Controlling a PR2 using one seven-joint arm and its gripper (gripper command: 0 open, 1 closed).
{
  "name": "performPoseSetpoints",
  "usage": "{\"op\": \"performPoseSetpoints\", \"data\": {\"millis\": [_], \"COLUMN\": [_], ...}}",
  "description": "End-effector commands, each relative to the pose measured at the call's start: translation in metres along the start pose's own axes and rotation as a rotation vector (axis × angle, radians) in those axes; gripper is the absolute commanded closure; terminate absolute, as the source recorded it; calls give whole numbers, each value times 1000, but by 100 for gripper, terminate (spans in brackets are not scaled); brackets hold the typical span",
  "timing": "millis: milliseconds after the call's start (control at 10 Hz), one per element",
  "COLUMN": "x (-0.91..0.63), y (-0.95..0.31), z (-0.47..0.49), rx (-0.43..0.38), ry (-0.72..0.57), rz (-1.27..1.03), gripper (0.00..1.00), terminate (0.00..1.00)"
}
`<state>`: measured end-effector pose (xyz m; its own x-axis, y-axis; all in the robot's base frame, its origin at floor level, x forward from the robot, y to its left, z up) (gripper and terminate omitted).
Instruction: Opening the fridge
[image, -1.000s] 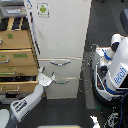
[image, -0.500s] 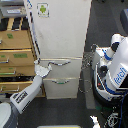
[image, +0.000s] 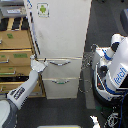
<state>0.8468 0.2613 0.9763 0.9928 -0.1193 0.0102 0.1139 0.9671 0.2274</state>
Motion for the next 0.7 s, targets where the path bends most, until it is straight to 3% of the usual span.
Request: {"op": "performPoseSetpoints", "data": {"millis": [100,700], "x": [49,80], "y": [38,44], "z": [10,23], "rx": [-36,-267], "ry": [-10,82], "rz": [17,137], "gripper": [0,0], "terminate": [0,0]}}
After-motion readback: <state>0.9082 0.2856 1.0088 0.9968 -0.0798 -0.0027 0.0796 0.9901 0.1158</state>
